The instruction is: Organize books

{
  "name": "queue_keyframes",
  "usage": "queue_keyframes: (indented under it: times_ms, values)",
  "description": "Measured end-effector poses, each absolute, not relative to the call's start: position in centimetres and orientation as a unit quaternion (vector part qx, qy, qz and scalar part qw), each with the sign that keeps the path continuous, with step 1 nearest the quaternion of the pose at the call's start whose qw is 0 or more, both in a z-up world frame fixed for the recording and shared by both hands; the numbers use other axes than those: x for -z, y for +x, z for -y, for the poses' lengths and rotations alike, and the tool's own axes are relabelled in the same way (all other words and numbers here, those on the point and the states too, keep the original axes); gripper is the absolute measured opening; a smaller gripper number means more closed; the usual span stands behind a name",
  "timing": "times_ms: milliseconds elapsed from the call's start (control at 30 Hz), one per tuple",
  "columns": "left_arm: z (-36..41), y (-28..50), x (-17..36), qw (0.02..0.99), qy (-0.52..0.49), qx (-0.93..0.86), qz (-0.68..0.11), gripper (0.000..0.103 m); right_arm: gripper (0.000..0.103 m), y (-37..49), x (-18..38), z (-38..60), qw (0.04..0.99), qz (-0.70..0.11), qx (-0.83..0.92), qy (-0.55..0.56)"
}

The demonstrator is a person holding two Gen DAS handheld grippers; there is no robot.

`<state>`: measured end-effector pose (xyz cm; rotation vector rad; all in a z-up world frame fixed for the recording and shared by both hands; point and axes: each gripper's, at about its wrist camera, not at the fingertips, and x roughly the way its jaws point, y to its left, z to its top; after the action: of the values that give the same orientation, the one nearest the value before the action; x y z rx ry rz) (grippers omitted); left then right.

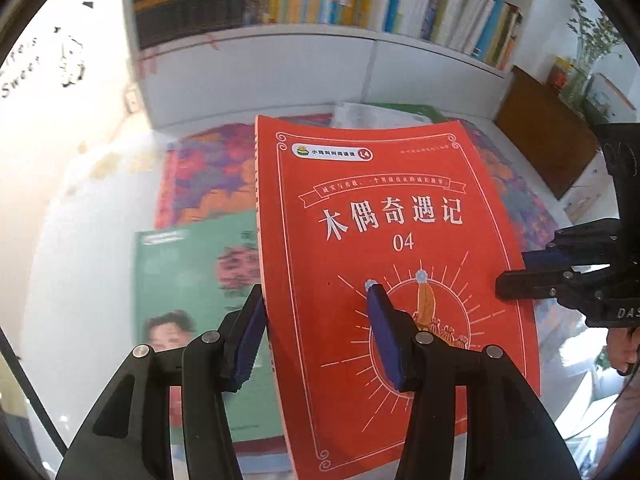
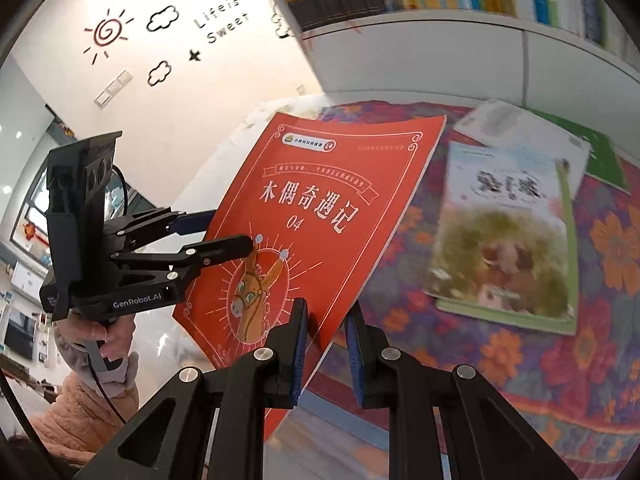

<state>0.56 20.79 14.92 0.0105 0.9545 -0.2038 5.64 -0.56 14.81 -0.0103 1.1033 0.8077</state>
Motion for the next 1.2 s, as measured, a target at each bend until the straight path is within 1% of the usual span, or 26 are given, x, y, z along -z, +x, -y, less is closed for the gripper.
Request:
queue_keyframes:
  times_ms: [200,433,767,900,967,1000,1133,1200]
  values:
    - [-25.7,0.7,-14.6,0.888,-0.014,0.067,-0.454,0.047,0.018,6.4,-14.0,-5.0,0.76,-0.514,-0.397,-0.022]
    - [-30.6,1.5,-11.3,0.879,-0.052,0.038,-0.473,0.047,0.018,7.7,-11.0,-10.2,0.735,-0.531,-0.42,-0.025]
    - [-32.1,2.4,-8.2,0.866,-0.083,0.023,-0.493,0.047,0.018,9.8,-7.1,-12.8,0.712,-0.566,-0.415,-0.016]
    - [-32.3,2.5,-7.5,0.864,-0.08,0.015,-0.498,0.047,0.018,9.9,-6.6,-13.1,0.709,-0.574,-0.41,-0.011]
    - [-32.3,2.5,-7.6,0.865,-0.095,0.032,-0.493,0.047,0.019,10.2,-6.3,-13.0,0.711,-0.575,-0.404,-0.003]
    - [-32.0,2.5,-7.7,0.866,-0.1,0.045,-0.488,0.049,0.019,10.3,-6.1,-13.1,0.71,-0.577,-0.405,0.003]
    - [-31.1,2.4,-8.3,0.877,-0.063,0.024,-0.475,0.049,0.019,10.7,-5.6,-13.9,0.709,-0.579,-0.403,0.001]
    - [-31.3,2.5,-8.3,0.877,-0.064,0.018,-0.475,0.049,0.019,10.8,-5.3,-13.9,0.709,-0.582,-0.399,0.004]
